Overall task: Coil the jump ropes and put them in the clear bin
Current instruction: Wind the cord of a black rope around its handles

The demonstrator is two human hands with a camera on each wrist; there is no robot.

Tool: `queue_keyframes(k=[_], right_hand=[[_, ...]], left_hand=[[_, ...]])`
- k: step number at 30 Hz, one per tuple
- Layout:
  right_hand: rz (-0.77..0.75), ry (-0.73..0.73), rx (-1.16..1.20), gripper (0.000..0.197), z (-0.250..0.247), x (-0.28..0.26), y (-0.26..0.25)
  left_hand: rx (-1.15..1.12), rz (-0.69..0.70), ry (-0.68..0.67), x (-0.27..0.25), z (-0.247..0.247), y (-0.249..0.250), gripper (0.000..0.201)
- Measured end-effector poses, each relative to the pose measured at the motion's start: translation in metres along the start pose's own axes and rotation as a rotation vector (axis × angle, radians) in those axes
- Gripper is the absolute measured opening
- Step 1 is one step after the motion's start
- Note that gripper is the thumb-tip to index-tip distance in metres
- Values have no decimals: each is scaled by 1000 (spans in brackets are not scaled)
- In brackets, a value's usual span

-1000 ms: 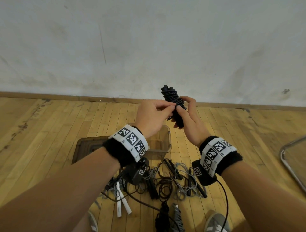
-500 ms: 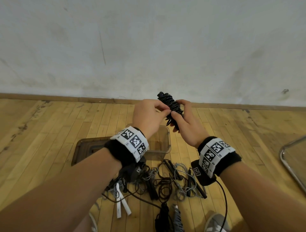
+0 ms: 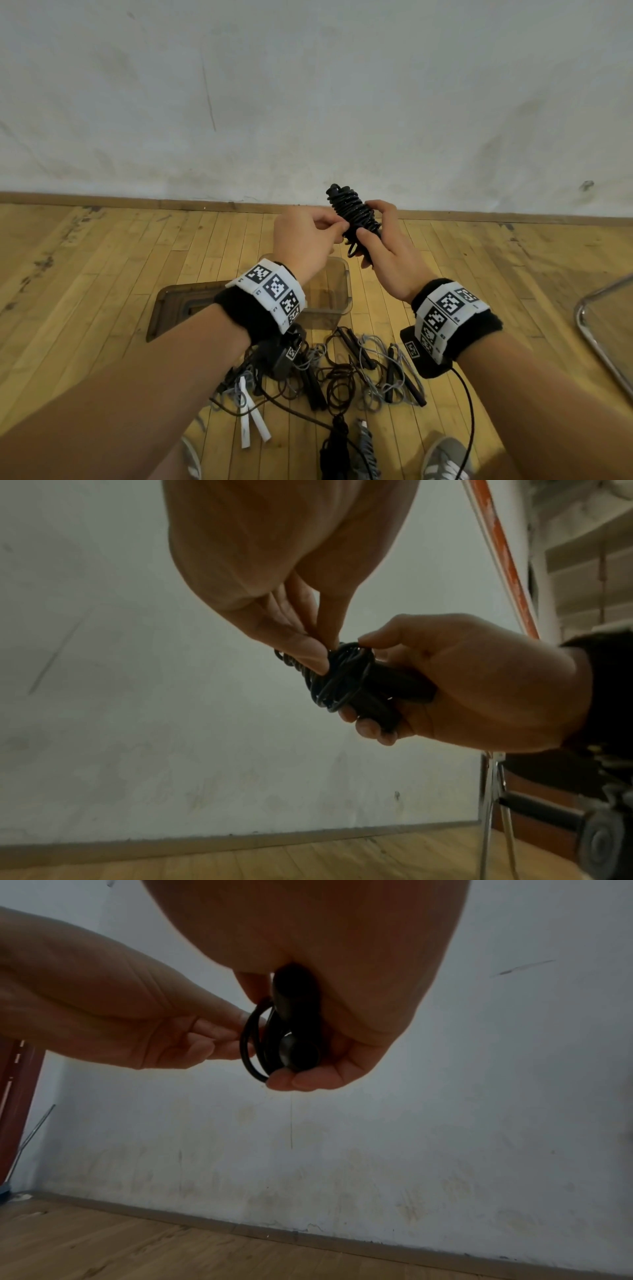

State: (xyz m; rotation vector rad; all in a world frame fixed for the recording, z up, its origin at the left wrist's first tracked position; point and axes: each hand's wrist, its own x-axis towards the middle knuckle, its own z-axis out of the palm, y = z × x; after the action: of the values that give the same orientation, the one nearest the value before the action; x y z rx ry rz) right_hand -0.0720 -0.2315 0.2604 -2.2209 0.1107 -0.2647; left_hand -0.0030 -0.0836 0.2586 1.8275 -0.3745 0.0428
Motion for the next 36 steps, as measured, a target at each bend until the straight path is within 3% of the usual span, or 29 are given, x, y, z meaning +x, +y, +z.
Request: queue_keyframes(k=[9,18,24,28,32,36], right_hand=[[8,-3,-34,40,0,1,0],[-84,-27,-199,51,-3,2,8],[-127,-72,-286,50,-4,2,10],[-105,-61,-188,48,3,0,10],[3,-48,-28,58,5,4,8],[8,-46,146,43,4,7,8]], left_hand=[[2,41,-39,2,-6,-2,10],[32,76,-87,3,-8,-2,6],[202,140,-101,4,-7,-4,4],[256,139,-51,1,-3,-4,10],[257,164,-47,4,-3,2,12],[316,272,-27,0,-2,4,11]])
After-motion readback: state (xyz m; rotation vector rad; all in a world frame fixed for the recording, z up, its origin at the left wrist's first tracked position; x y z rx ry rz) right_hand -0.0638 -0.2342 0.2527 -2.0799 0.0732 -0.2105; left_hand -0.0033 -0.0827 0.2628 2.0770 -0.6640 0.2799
